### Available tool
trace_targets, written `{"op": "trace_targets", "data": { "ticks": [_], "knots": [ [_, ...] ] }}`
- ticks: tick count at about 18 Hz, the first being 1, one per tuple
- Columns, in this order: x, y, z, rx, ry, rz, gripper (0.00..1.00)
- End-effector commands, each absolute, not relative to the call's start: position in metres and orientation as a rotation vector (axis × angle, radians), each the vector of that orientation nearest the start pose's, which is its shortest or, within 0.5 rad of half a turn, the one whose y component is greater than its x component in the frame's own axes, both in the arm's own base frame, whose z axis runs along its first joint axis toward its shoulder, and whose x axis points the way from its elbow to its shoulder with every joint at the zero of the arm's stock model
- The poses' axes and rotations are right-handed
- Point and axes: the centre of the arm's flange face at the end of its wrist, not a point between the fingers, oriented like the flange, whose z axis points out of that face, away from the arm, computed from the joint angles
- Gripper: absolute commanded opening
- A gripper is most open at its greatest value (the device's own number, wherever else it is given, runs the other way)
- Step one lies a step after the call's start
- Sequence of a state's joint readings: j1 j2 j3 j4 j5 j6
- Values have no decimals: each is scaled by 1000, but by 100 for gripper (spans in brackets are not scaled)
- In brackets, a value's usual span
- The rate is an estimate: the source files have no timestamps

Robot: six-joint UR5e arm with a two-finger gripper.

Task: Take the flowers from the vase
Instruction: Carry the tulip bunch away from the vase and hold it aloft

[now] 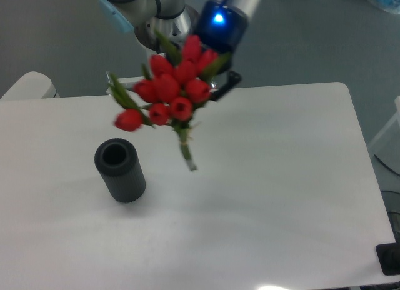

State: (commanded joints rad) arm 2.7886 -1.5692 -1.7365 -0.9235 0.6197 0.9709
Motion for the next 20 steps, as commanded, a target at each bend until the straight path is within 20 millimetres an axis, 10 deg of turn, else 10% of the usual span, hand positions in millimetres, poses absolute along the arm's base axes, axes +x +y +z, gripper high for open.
{"op": "trace_targets", "data": {
  "ticks": [7, 20],
  "knots": [
    [-434, 364, 473, -2200, 91, 45, 36],
    [-449, 368, 457, -2240, 154, 76, 36]
  ]
}}
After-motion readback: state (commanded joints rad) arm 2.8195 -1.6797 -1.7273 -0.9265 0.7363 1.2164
